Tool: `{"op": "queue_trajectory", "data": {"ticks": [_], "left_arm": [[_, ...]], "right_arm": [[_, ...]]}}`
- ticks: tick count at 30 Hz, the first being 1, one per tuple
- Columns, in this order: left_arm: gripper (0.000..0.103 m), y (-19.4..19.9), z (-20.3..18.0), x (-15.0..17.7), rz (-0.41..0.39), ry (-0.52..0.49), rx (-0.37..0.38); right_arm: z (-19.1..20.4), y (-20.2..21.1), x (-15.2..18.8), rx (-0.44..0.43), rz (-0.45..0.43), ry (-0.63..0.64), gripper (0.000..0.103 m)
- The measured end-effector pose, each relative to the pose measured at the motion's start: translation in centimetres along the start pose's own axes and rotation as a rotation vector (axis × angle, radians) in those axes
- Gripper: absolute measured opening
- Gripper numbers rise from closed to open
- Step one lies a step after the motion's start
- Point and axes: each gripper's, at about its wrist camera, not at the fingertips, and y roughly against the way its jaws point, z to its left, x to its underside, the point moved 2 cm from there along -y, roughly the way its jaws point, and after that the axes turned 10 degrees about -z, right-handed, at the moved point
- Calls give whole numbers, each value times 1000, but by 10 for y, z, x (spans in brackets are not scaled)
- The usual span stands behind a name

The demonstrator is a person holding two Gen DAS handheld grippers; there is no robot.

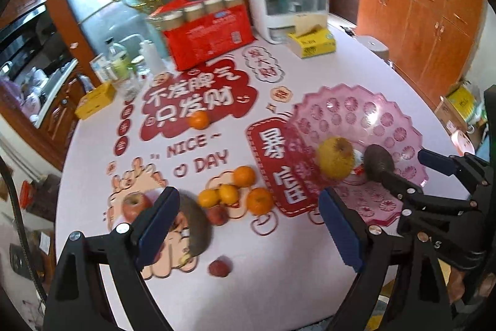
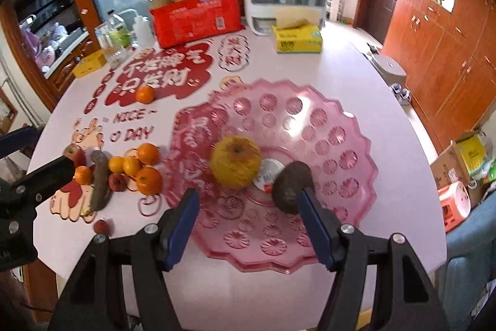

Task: Organize fruits
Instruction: 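Carry the avocado and pear into the pink bowl and release both, then grasp the dark banana with the right tool while the left tool grasps the apple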

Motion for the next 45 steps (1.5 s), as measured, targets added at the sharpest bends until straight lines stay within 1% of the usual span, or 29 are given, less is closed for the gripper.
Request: {"op": "queue_trajectory", "data": {"ticks": [6,9,15,18,21,26,29,31,33,35,39,43,45], "left_arm": [[91,16,34,11,-2,49,-73],[91,22,52,19,4,80,-112],[91,32,100,38,9,150,-191],[91,29,127,49,27,186,-217],[91,21,151,59,55,222,-224],[91,-1,191,74,117,270,-206],[91,-20,213,82,156,283,-180],[91,-35,226,85,184,283,-155],[91,-51,234,88,205,277,-133],[91,-66,241,90,223,268,-112],[91,-104,251,96,266,251,-49],[91,-135,252,98,291,225,5],[91,-148,250,98,300,221,29]], "right_arm": [[27,9,-9,-50,-49,56,67],[46,9,-13,-83,-64,94,67],[88,5,-16,-141,-72,168,67],[106,1,-16,-166,-71,184,66],[123,-5,-15,-181,-58,193,66],[154,-22,-11,-202,-3,194,66],[170,-35,-7,-205,33,188,66],[180,-43,-4,-199,56,178,63],[191,-53,-1,-205,87,164,57],[200,-66,3,-202,118,152,55],[214,-96,11,-211,190,101,50],[223,-128,22,-197,270,45,45],[227,-137,27,-191,295,34,44]]}}
